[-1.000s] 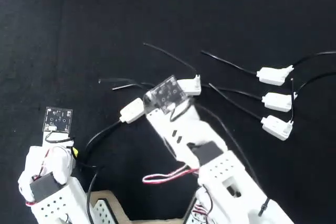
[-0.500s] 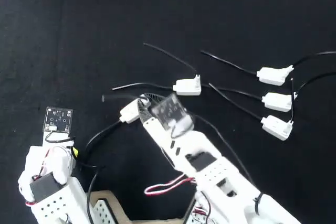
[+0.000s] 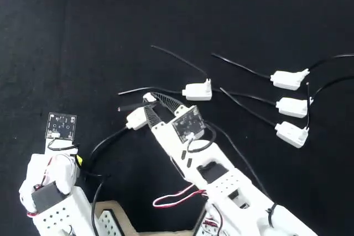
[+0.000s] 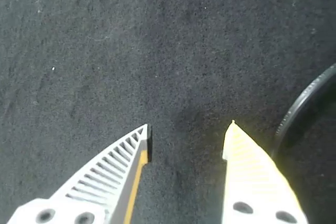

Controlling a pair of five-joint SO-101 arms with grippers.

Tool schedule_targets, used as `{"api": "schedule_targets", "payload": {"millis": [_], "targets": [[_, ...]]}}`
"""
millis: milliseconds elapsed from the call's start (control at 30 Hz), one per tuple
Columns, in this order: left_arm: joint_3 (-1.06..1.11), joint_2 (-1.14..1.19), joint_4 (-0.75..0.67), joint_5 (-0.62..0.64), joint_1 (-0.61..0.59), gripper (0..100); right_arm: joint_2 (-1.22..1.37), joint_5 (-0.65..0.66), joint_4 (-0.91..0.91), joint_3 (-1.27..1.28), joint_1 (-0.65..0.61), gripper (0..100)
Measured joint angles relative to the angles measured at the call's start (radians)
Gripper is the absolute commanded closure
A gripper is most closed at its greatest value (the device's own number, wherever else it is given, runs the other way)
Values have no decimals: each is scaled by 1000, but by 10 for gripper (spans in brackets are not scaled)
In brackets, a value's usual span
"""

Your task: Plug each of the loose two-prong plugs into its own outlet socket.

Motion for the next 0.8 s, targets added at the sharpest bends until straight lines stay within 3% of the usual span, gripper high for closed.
{"api": "schedule_targets", "payload": {"millis": [333,633,800], "targets": [[0,0,0,0,0,769,153,-37,-2,-6,0,987],[0,0,0,0,0,769,534,3,-381,-48,0,987],[0,0,0,0,0,769,680,5,-422,-138,0,987]]}}
